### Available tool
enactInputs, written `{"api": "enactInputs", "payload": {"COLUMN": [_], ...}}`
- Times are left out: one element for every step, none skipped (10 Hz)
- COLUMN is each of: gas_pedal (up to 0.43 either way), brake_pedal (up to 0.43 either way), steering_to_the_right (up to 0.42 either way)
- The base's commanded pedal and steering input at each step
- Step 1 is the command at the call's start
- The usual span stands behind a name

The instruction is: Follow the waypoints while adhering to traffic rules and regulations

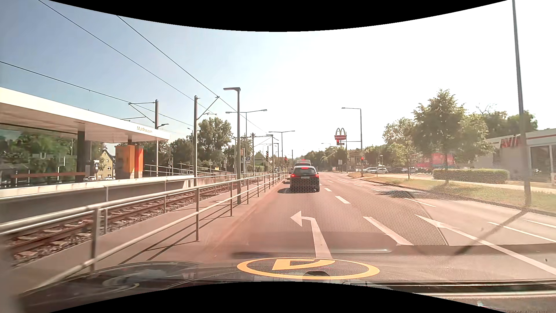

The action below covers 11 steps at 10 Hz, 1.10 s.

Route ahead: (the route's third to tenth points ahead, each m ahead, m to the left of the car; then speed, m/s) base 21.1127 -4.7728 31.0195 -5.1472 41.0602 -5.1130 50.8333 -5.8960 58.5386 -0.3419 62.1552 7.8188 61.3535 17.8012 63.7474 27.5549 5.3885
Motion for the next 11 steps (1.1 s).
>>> {"api": "enactInputs", "payload": {"gas_pedal": [0.0, 0.0, 0.0, 0.0, 0.0, 0.0, 0.0, 0.0, 0.0, 0.0, 0.0], "brake_pedal": [0.0, 0.0, 0.0, 0.0, 0.0, 0.0, 0.0, 0.0, 0.0, 0.0, 0.0], "steering_to_the_right": [0.039, 0.034, 0.024, 0.013, 0.006, 0.005, 0.005, 0.004, 0.004, 0.004, 0.003]}}
